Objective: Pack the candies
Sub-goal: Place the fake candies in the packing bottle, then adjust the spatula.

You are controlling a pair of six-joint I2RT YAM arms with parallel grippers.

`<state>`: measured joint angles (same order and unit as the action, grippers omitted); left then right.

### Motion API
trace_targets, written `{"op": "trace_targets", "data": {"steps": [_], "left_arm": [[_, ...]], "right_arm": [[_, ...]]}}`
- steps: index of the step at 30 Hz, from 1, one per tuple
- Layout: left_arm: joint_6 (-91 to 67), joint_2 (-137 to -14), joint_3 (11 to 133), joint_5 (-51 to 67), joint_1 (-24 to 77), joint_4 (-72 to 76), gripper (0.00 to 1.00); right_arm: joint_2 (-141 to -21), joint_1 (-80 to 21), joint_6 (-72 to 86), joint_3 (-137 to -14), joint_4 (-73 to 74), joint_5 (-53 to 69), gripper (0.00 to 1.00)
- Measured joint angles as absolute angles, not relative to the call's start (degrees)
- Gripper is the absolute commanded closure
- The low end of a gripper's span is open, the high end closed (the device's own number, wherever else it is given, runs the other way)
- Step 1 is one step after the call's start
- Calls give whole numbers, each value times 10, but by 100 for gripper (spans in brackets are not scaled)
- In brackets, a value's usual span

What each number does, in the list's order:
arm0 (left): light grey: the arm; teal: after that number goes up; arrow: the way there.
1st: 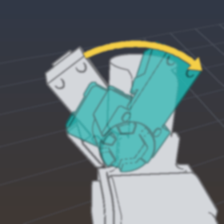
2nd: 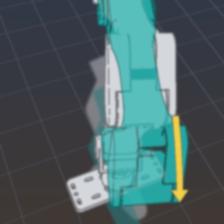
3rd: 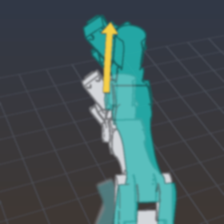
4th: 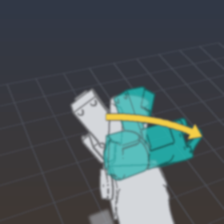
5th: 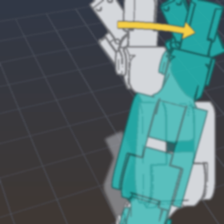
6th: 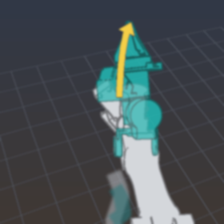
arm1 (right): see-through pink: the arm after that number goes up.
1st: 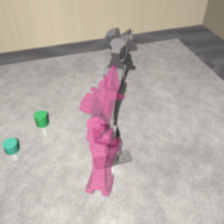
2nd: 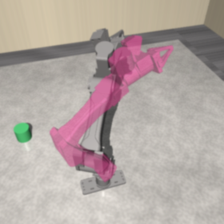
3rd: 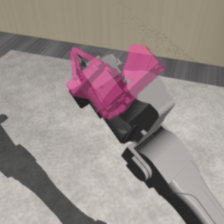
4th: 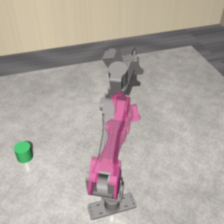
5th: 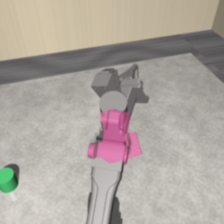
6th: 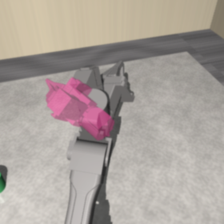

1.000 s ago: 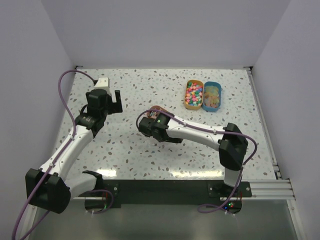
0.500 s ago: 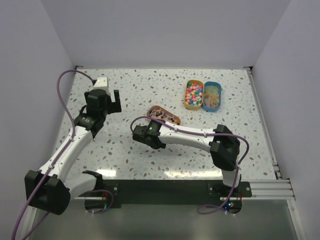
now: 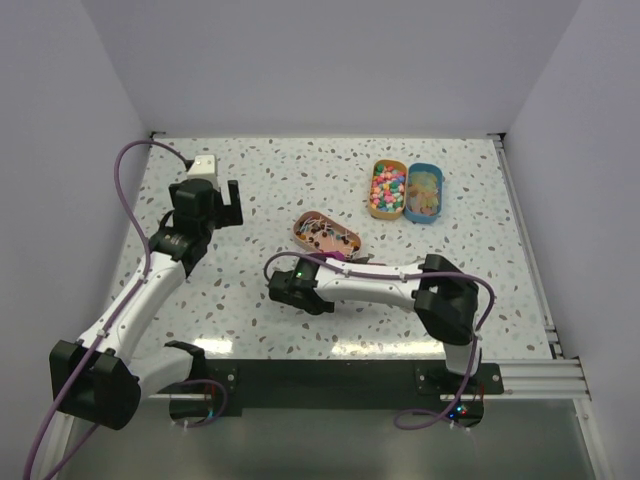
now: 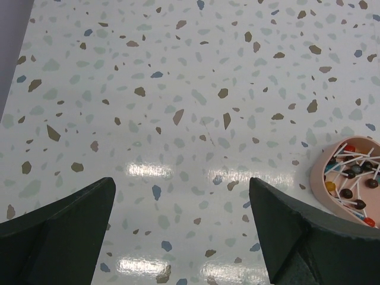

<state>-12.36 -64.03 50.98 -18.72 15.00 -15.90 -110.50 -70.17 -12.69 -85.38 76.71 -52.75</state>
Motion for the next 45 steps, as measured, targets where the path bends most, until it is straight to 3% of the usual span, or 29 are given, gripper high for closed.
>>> {"op": "trace_targets", "data": {"steps": [27,33,45], "left_arm": [[-123,-641,508,-177,150,-154,0],[-122,-645,507,-149,150,-149,1],[-114,-673,489,19,150,-104,5]], "right_arm": [[-1078,-735,-134,-834,769,-597,100],[-1053,-710,-116,-863,766,-519,100],[-910,-502,-97,-799,665,-272,100]]}}
